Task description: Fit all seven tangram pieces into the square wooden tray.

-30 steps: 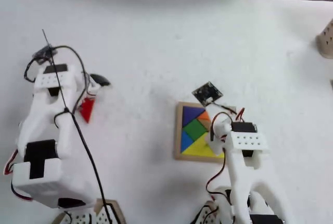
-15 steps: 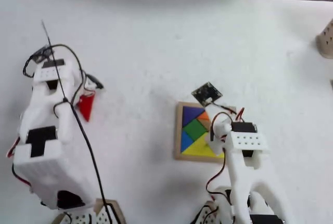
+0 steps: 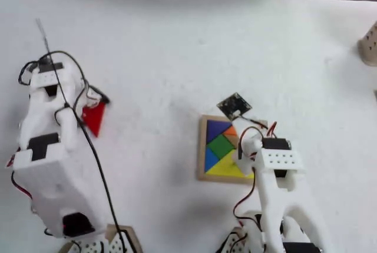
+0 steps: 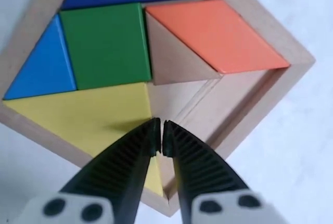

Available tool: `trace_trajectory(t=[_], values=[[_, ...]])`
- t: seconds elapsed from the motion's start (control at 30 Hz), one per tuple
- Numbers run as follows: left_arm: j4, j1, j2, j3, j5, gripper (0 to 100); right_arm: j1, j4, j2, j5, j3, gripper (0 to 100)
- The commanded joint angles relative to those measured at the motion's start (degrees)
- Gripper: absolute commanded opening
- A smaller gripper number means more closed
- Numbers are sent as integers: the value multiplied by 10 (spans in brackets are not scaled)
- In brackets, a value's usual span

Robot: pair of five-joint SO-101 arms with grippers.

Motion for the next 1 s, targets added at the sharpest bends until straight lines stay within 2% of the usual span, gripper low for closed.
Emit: trace_trajectory(t=[0.0, 0.13, 0.3, 0.53, 0.73, 0.97], values=[[4, -9, 4, -11, 0, 340, -7, -7, 0, 9, -4, 18], [3, -8, 2, -18, -38, 340, -7, -7, 0, 9, -4, 18], [3, 7, 3, -30, -41, 335, -7, -7, 0, 9, -4, 18], [-2, 16, 4, -31, -49, 156, -7, -7, 0, 8, -4, 18], [-8, 32, 2, -31, -121, 168, -7, -7, 0, 7, -4, 18], [-5, 65, 2, -39, -127, 168, -7, -8, 0, 7, -4, 18]])
